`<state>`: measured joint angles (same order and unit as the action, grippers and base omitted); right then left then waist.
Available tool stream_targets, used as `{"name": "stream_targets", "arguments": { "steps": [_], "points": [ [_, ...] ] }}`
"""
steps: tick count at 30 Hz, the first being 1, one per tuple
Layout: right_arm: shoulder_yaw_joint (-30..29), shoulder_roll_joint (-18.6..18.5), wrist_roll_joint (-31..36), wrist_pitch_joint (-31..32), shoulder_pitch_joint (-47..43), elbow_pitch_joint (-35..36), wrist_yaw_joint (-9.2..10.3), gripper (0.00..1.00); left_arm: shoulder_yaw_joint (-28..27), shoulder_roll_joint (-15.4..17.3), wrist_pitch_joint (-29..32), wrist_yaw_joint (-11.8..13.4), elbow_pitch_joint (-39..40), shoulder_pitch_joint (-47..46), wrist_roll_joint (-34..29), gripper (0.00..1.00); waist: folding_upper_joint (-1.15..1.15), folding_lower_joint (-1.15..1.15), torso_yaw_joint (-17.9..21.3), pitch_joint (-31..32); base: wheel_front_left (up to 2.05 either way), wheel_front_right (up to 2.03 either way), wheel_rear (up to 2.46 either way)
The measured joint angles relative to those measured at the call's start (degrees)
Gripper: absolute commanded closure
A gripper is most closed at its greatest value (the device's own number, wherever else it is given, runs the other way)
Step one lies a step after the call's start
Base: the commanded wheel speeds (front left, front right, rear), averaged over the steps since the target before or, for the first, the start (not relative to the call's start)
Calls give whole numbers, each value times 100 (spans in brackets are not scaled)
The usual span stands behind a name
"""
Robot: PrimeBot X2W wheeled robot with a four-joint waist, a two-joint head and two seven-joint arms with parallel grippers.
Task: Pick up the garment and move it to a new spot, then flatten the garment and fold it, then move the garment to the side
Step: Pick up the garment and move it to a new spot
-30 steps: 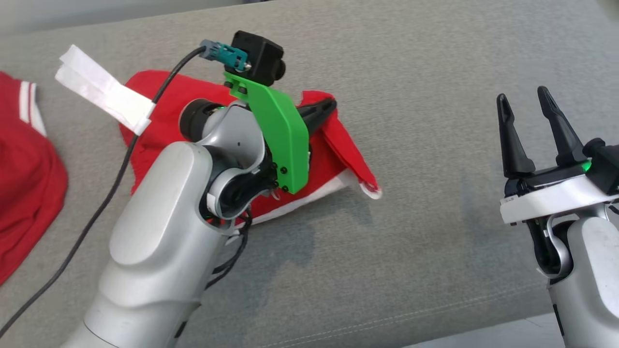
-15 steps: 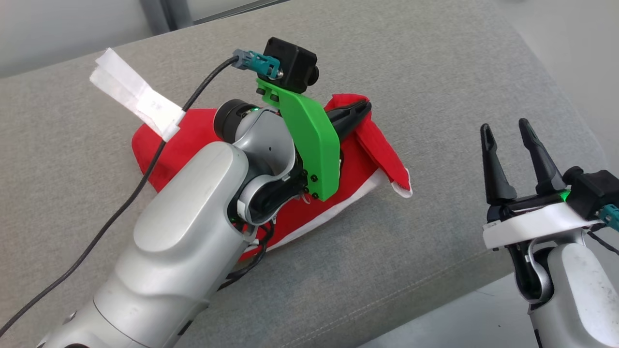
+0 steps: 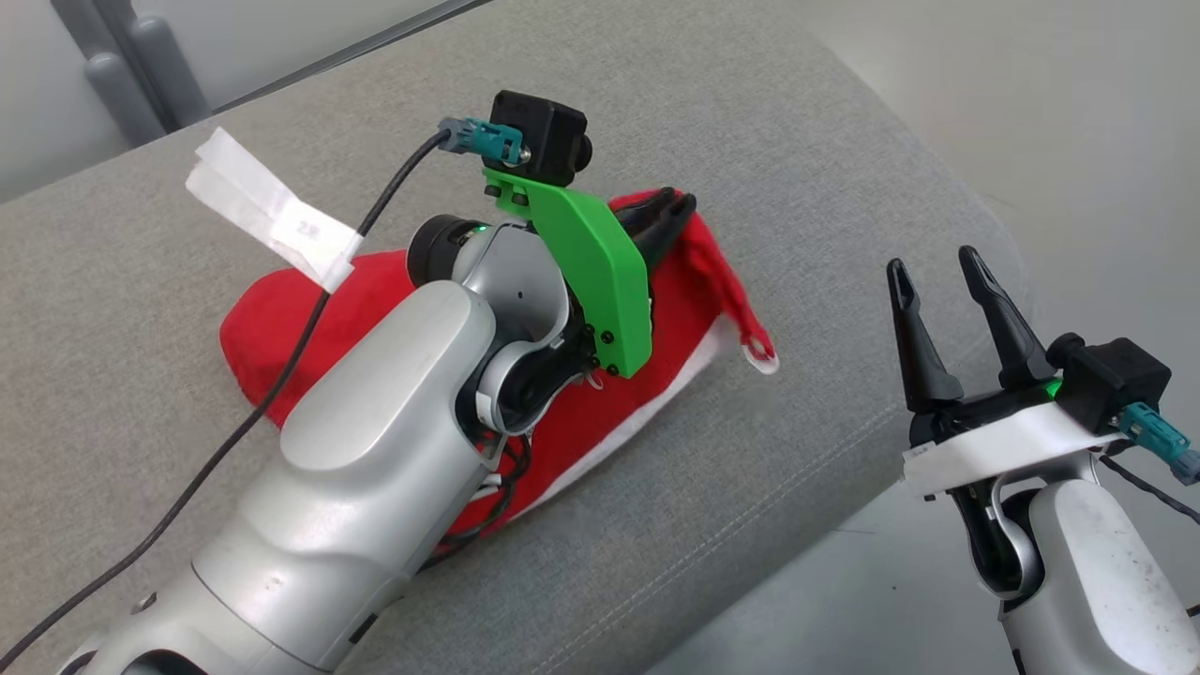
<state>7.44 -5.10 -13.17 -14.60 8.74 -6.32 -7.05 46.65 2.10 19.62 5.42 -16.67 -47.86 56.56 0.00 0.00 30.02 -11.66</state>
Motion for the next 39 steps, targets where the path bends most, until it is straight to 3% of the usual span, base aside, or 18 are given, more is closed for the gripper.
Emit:
{"name": "stream_targets", "arguments": {
  "steps": [7,15,21,30,39],
  "points": [
    [-25,-57,4,0,-15,-14,-1,0,465,2,-285,14,-334,-1,-100,0,0,0,-75,-6,0,0,0],
    [-221,-267,20,0,-109,31,-1,0,572,4,-792,43,-234,-174,-245,0,0,0,-400,-13,0,0,0],
    [-544,-425,44,0,-277,98,-2,0,499,7,-1352,70,-282,-60,-742,0,0,0,-780,24,0,0,0],
    [-882,-538,71,1,-1099,93,10,0,383,673,-1892,167,-290,1257,-956,0,0,0,-1433,273,0,0,0],
    [-895,-533,157,1,-1727,27,15,0,-183,942,-2168,167,-160,2603,-834,0,0,0,-2057,572,0,0,0]
  ]
}}
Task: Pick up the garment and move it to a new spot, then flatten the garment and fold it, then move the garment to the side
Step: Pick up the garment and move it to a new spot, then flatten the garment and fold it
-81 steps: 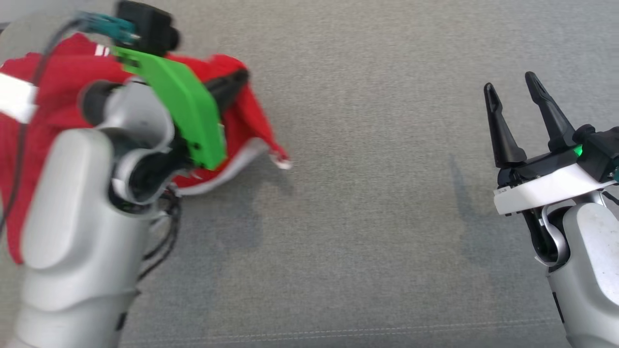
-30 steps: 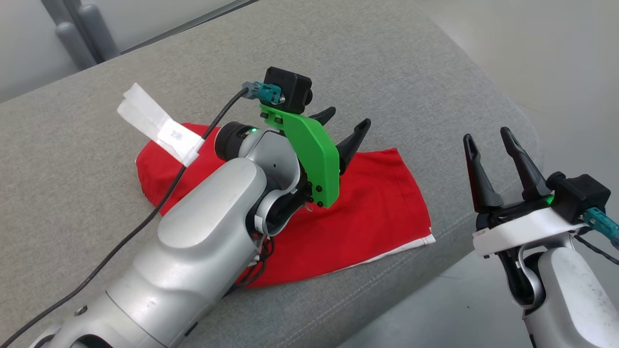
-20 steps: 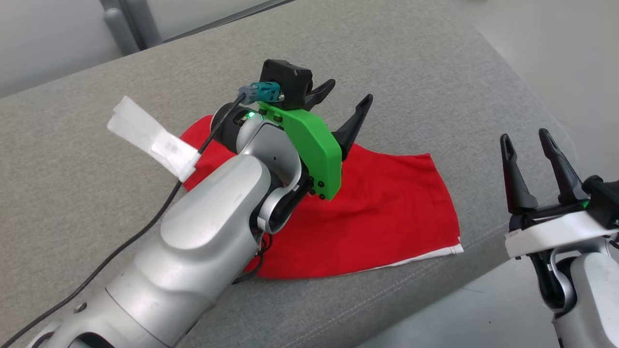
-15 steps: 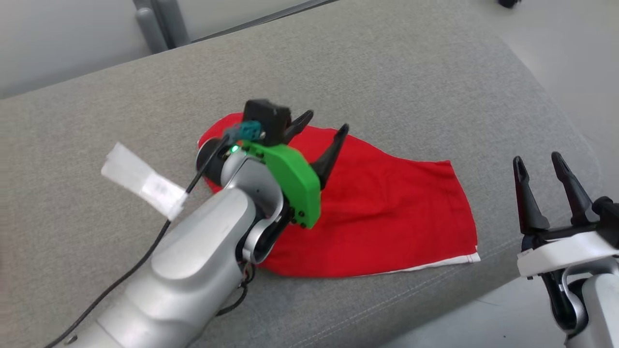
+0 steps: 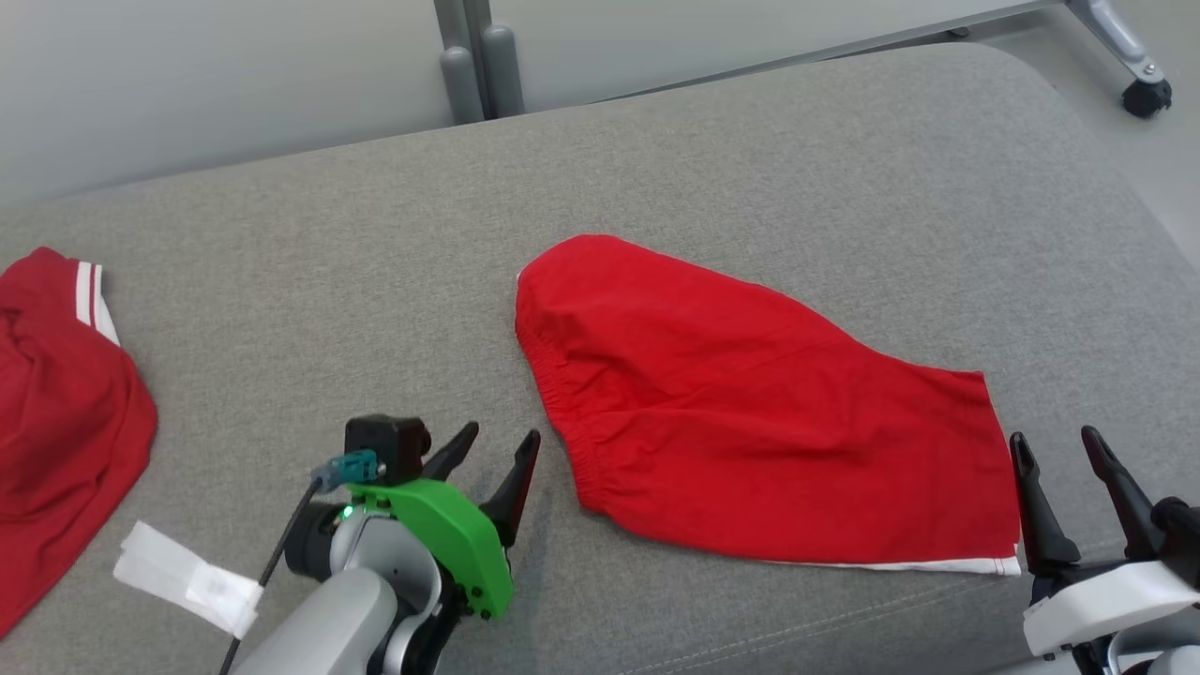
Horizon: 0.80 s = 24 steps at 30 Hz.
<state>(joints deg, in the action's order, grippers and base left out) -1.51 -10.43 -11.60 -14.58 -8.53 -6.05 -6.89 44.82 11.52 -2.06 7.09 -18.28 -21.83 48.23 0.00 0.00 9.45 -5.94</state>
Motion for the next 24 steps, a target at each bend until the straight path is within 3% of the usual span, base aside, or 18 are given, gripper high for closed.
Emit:
{"name": "stream_targets", "arguments": {
  "steps": [8,24],
  "points": [
    [14,-4,5,0,-252,-58,-2,0,48,71,134,0,382,669,149,0,0,0,-198,-48,0,0,0],
    [93,-78,-230,203,-311,-1158,-15,0,160,220,726,0,814,1016,34,0,0,0,107,-554,0,0,0]
  ]
}}
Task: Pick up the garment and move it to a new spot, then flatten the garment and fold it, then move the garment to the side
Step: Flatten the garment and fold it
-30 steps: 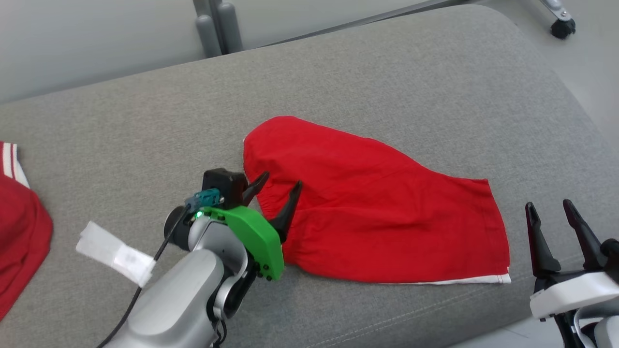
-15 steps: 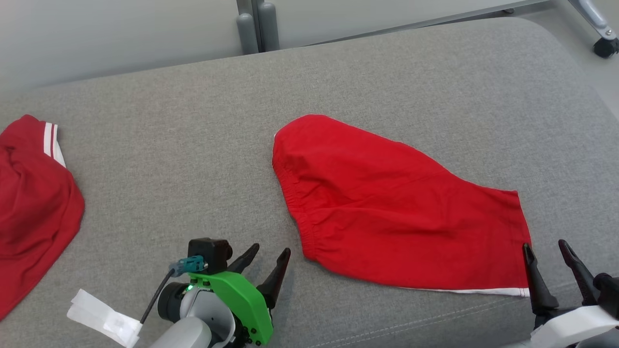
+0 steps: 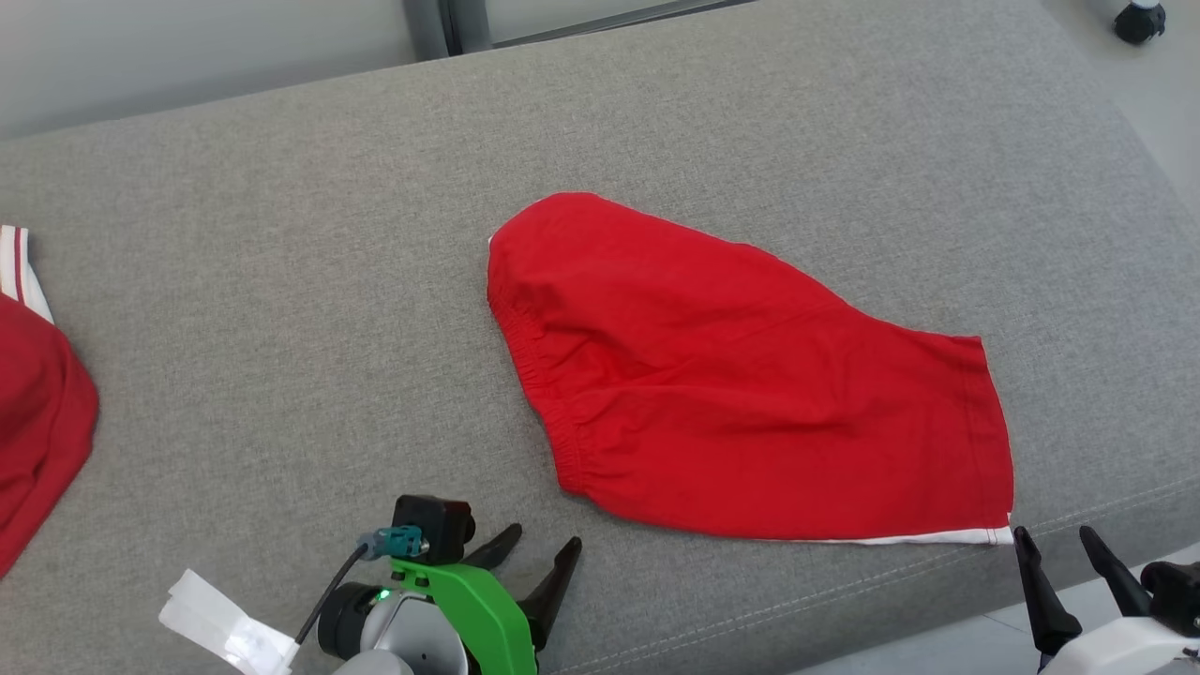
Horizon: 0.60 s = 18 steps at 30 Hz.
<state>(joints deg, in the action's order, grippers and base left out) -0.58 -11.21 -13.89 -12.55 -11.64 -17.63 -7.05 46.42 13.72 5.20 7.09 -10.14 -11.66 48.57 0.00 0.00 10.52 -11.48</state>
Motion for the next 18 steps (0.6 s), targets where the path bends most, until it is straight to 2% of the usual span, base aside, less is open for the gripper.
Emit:
{"name": "stream_targets", "arguments": {
  "steps": [8,18],
  "points": [
    [66,-45,-279,167,530,-396,-1,0,-70,-5,201,0,88,4,-148,0,0,0,42,-151,0,0,0],
    [302,-64,-406,311,653,-934,-8,0,-293,-26,387,0,147,21,-323,0,0,0,-13,-152,0,0,0]
  ]
}}
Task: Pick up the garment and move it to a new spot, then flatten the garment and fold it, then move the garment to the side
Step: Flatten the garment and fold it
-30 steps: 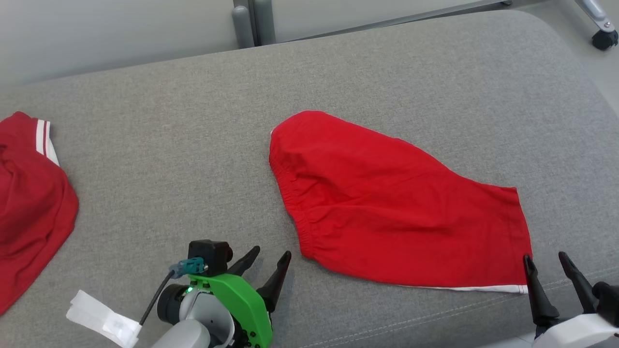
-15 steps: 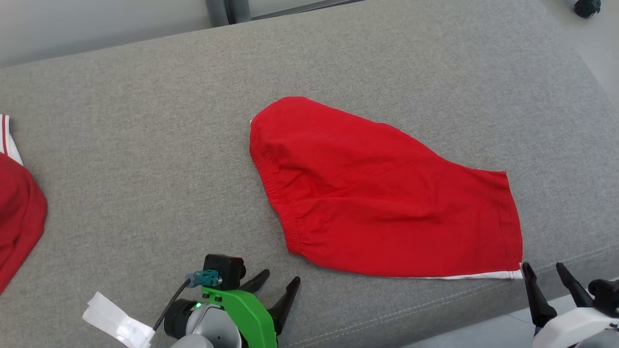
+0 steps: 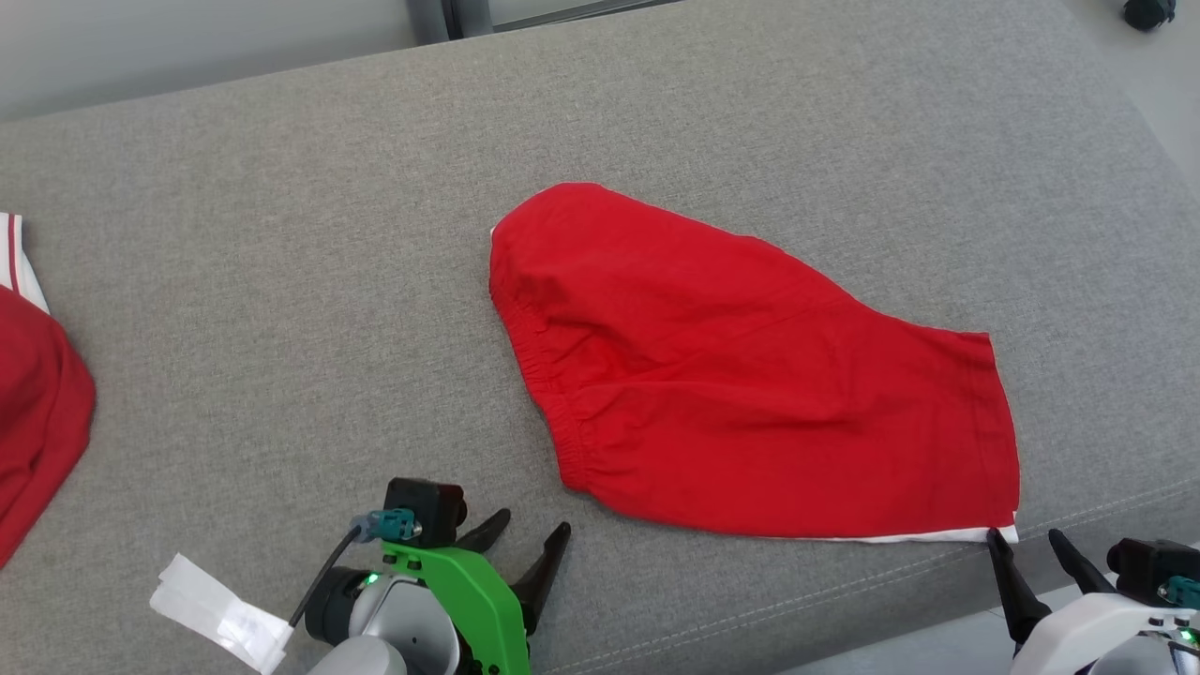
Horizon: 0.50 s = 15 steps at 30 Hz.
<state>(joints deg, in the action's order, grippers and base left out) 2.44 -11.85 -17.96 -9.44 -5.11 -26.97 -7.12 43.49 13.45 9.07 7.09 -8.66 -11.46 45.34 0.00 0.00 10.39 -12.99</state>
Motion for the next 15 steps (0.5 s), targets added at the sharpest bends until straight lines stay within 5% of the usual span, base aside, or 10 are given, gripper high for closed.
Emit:
{"name": "stream_targets", "arguments": {
  "steps": [15],
  "points": [
    [573,-3,-415,49,329,-414,0,0,-166,-110,265,0,160,129,-296,0,0,0,-5,44,0,0,0]
  ]
}}
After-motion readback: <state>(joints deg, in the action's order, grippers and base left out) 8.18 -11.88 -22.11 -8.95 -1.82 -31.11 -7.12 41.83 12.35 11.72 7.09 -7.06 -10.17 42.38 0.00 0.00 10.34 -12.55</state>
